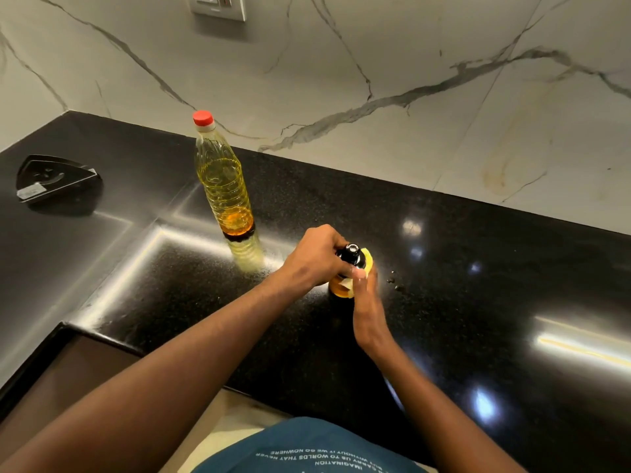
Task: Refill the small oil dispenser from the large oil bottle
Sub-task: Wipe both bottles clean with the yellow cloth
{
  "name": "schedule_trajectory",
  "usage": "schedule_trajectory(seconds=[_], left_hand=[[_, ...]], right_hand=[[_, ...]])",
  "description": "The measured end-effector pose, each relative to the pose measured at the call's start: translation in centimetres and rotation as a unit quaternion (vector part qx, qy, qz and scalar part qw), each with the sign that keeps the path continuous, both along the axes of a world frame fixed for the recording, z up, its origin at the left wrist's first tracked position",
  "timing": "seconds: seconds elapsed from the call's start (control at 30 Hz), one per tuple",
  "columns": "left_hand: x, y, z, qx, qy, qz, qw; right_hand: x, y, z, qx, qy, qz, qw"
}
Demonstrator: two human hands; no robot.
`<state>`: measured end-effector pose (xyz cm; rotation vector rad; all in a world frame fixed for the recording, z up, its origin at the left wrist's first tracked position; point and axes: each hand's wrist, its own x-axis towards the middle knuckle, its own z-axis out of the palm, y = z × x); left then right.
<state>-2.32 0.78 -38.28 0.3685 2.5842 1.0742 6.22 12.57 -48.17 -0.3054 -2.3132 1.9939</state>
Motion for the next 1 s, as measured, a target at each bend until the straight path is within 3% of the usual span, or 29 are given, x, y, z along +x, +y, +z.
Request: schedule_trajectory(seconds=[0.1, 0.27, 0.4, 0.53, 0.77, 1.0], left_hand=[[0.1, 0.1, 0.2, -0.007, 0.001, -0.009, 1.0], [0.0, -0.1, 0.3, -0.013, 0.005, -0.018, 1.0], [0.2, 0.0, 0.1, -0.008, 0.005, -0.013, 1.0], [0.3, 0.0, -0.2, 0.003, 0.0, -0.007, 1.0], [-0.2, -0.2, 0.3, -0.003, -0.013, -0.029, 0.999], [-0.3, -0.3, 0.6, -0.019, -0.004, -0.044, 0.999]], right_hand=[[1.1, -0.6, -0.7, 0.019, 0.002, -0.013, 1.0], [-3.0, 1.0, 1.7, -0.045, -0.092, -0.014, 0.995], [-5.6, 2.3, 4.1, -0.153, -0.173, 0.028, 0.973], [-5.7, 1.9, 3.8, -0.175, -0.19, -0.005, 0.966], [-0.4, 1.1, 3.1, -0.088, -0.081, -0.054, 0.991], [-0.1, 1.7, 3.1, 0.087, 0.023, 0.016, 0.996]])
